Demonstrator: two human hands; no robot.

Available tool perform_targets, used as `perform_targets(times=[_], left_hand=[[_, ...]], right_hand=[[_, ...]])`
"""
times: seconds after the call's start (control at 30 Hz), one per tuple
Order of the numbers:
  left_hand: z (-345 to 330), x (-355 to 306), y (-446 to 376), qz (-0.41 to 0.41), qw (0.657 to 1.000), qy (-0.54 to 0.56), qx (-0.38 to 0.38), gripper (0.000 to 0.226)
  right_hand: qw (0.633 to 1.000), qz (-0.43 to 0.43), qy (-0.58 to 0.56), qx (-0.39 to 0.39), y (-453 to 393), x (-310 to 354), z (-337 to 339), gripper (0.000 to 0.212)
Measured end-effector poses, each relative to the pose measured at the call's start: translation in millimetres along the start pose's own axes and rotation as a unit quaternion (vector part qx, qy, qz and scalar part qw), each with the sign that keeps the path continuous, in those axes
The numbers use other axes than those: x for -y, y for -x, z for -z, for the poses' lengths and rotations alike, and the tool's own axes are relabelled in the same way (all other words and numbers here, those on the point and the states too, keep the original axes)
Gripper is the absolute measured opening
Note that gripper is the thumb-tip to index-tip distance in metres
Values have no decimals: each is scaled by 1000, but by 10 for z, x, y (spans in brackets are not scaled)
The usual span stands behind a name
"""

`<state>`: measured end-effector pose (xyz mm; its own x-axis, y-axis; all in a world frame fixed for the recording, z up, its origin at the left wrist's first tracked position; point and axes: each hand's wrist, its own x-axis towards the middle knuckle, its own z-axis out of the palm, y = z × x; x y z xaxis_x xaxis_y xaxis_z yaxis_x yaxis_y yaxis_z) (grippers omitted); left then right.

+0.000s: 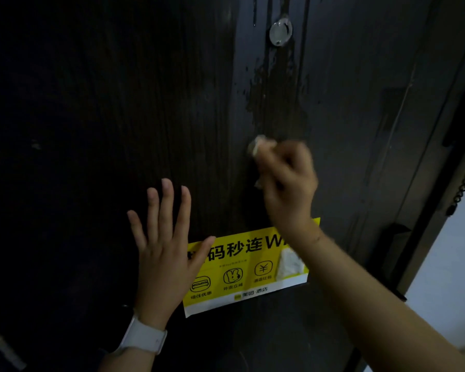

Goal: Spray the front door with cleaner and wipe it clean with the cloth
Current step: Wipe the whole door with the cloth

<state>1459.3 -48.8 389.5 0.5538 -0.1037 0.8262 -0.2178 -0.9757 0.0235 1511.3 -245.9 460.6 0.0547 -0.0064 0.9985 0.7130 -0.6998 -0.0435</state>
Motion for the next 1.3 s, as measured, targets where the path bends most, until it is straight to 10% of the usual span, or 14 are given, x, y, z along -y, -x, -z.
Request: perform_targets(times=[0.2, 0.47, 0.73, 1.03, 1.3], left_hand=[[141, 23, 20, -19, 999, -4, 30, 82], [456, 297, -153, -64, 997, -31, -3, 72], [735, 669, -550, -89, 994, -54, -40, 62], [732, 780, -575, -116, 991, -44, -56, 63], [813, 849, -573, -140, 989, -17, -44, 60]], right_hand=[[972, 102, -2, 213, 698, -12, 225, 24], [994, -36, 35, -93, -627, 54, 23, 21], [942, 198, -13, 270, 567, 362, -77, 37], [966, -155, 127, -163, -623, 456, -198, 17], [964, 117, 8, 239, 687, 1108, -410, 22]])
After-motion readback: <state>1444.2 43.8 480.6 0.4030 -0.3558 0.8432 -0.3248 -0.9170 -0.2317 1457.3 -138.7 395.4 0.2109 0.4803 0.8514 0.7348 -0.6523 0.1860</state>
